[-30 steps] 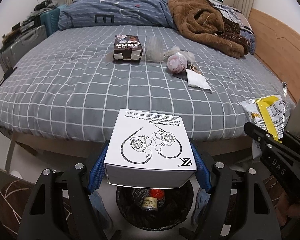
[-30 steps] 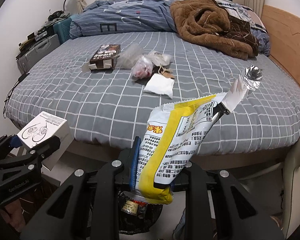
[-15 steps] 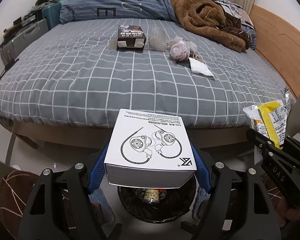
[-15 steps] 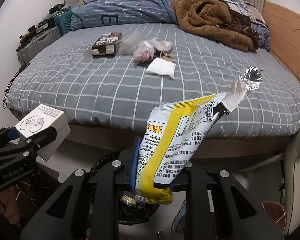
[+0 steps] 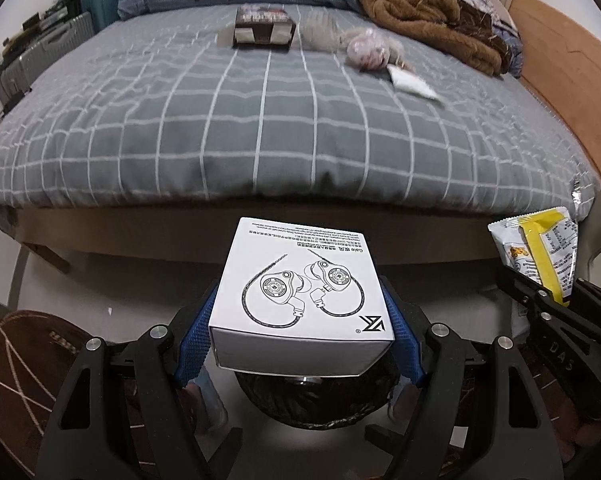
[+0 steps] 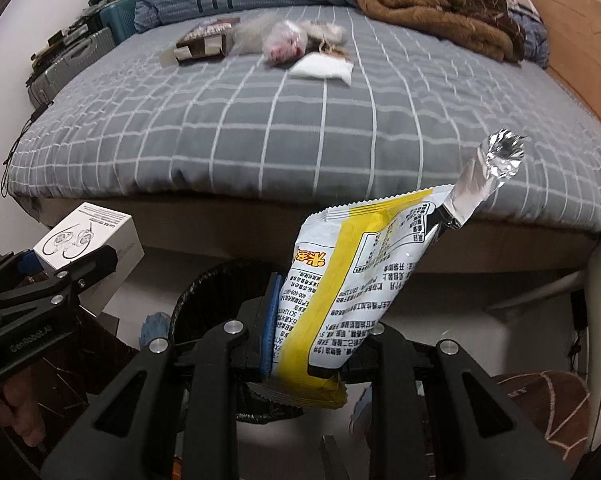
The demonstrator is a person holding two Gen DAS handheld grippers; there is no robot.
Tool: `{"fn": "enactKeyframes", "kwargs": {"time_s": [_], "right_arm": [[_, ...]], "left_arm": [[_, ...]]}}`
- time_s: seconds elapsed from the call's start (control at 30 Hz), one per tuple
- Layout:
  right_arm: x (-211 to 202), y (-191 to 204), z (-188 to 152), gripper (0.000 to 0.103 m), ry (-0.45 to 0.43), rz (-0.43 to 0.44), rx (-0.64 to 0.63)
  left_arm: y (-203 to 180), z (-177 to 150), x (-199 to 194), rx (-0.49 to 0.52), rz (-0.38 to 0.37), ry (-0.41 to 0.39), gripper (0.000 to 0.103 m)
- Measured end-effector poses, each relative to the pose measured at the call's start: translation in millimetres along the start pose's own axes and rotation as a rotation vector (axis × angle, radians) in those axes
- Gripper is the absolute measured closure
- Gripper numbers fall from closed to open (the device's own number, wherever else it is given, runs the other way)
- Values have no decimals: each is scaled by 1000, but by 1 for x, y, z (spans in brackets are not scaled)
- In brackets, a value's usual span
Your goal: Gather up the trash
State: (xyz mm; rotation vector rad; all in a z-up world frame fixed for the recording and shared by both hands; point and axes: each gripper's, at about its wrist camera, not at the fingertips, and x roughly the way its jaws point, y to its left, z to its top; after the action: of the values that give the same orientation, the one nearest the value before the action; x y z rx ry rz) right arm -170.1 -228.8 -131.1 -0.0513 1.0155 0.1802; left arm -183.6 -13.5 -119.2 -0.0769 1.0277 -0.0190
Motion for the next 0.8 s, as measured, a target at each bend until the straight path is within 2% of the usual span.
{"fn": "enactKeyframes", "kwargs": {"time_s": [0.53,0.8], "right_arm": [[88,1,-21,81,209,14,18],[103,0,-27,81,252,-9,21]], "left_arm": [[0,-21,72,33,24,126,30],[-9,-30,103,63,21,200,30]]}}
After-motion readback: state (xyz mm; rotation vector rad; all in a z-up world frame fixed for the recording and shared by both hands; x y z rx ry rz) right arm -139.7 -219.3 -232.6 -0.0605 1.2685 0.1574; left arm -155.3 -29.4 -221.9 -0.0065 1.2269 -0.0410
